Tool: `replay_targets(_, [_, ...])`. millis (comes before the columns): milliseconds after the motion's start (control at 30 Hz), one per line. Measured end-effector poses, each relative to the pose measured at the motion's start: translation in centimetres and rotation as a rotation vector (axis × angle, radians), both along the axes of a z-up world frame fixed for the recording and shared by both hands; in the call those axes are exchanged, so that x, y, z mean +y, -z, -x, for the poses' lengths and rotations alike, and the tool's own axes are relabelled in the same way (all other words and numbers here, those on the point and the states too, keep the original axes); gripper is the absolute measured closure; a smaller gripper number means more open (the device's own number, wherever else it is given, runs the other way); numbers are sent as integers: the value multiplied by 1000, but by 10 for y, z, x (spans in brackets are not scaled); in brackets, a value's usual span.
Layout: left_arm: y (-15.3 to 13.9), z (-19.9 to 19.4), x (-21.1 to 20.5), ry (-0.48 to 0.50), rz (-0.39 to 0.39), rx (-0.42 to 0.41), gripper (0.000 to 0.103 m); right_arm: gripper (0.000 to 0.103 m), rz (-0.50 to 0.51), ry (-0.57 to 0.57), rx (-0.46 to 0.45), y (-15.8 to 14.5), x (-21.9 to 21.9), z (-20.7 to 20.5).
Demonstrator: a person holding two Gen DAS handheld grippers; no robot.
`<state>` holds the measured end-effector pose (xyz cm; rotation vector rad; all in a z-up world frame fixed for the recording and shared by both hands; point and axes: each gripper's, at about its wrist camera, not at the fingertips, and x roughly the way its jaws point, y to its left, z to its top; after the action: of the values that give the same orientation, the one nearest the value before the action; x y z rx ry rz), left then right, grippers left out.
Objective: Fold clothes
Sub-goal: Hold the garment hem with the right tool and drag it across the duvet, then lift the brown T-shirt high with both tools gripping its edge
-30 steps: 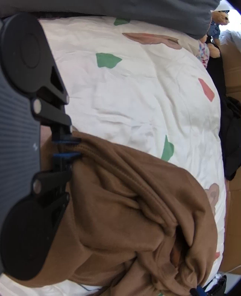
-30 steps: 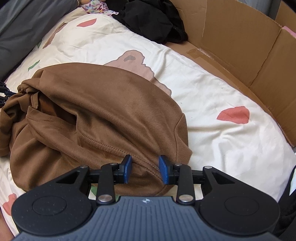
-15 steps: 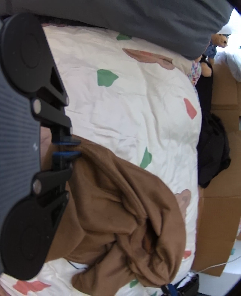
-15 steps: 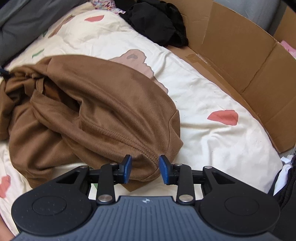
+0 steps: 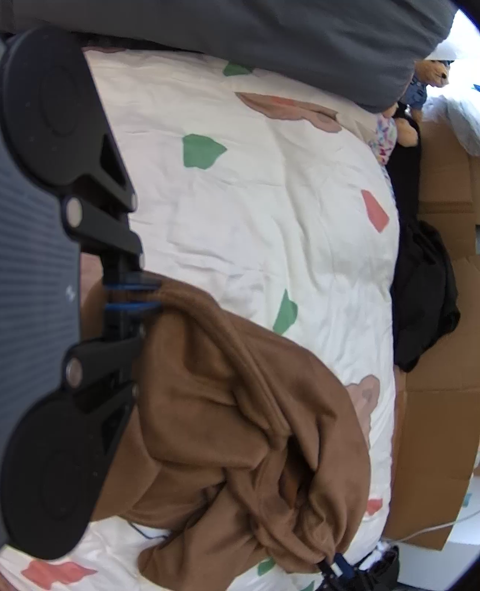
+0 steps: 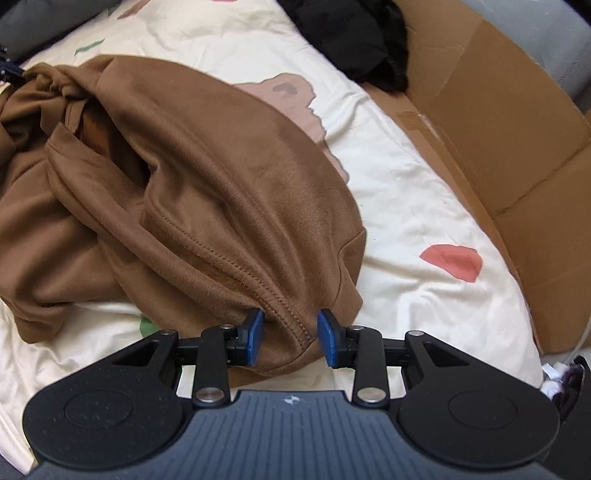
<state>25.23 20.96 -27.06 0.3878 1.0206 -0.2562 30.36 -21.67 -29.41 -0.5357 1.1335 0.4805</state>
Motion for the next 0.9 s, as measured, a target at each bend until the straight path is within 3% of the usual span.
replay_targets(67, [-3,0,-1,-8,-5,-3,96,87,10,-21,-5,1,3,1])
replay_targets(133, [-9,-2,0,-32,-15,-10,97,93,3,-19,-30,-5,2,3])
replay_targets(433, [-64,-12,-7,-97,-91,-93,98,95,-54,61,-167,-67,-9,-1])
replay_targets(600, [-91,-23,-10,-167,-202,-115,98,95,-73,94,-236,-105,-5,-12])
replay_targets(900, [-164,-15,-24,-211,-224,-245,99,96,-118,119,-382,-175,-1,-16])
